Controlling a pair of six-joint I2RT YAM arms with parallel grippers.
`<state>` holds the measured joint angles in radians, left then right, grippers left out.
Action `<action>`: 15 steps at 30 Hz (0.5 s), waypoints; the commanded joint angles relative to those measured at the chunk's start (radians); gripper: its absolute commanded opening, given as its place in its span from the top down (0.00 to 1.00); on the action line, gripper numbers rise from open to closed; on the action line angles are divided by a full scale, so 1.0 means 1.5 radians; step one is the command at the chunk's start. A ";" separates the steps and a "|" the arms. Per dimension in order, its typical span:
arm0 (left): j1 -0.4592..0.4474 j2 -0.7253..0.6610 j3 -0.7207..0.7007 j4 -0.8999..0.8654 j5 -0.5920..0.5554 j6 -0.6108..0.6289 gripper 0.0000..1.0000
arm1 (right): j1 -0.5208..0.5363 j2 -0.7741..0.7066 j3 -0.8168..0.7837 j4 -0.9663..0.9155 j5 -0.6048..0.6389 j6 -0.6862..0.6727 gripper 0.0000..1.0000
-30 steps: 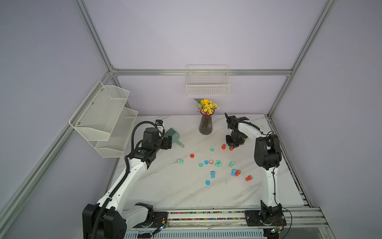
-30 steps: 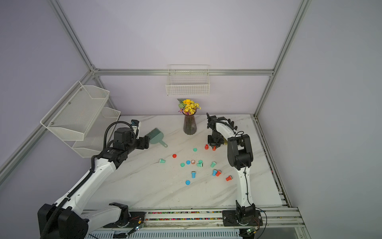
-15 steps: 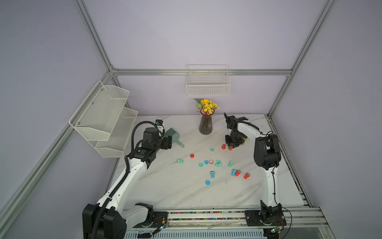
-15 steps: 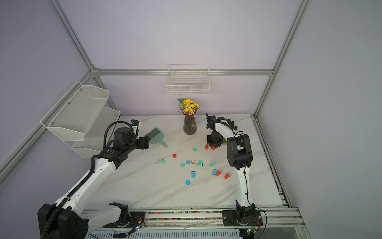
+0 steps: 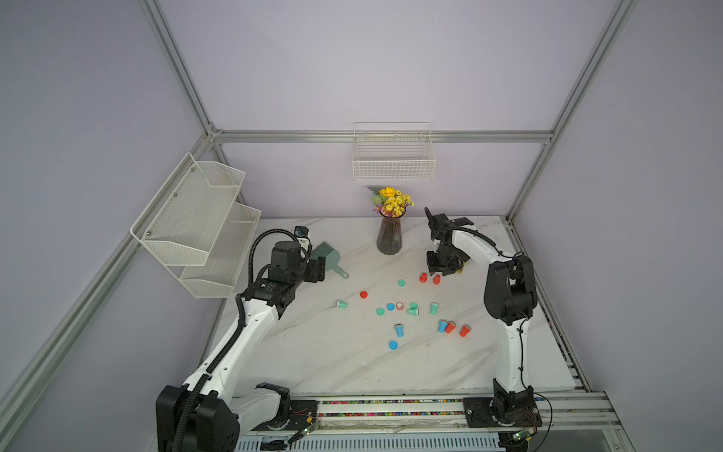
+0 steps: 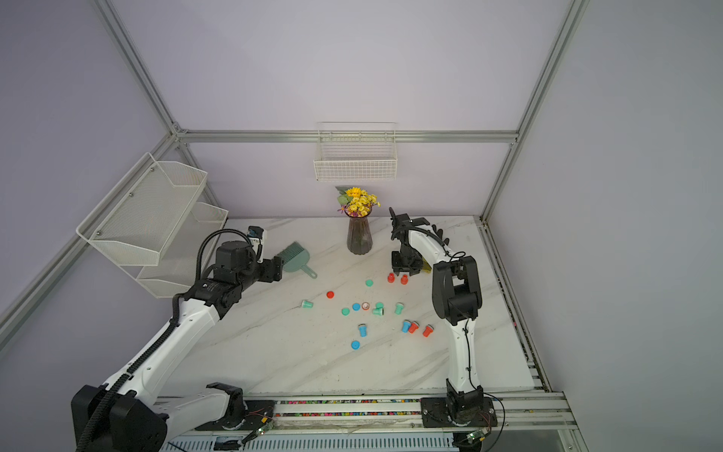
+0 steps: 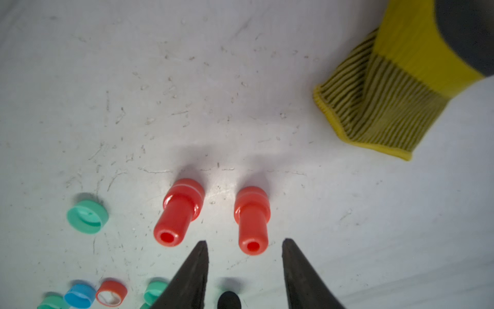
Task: Close the stamp cap
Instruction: Place the stamp at the center of the board.
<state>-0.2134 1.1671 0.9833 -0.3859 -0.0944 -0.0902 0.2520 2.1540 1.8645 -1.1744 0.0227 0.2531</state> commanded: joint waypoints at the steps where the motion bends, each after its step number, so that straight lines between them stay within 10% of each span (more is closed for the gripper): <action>1: 0.003 -0.004 0.020 0.005 -0.010 0.004 0.15 | 0.004 -0.073 0.010 -0.039 0.042 0.008 0.51; 15: 0.003 -0.003 0.019 0.008 -0.005 0.003 0.15 | 0.114 -0.327 -0.320 0.000 0.060 0.140 0.58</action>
<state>-0.2134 1.1671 0.9833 -0.3859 -0.0940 -0.0902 0.4004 1.7100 1.4799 -1.1896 0.0933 0.3744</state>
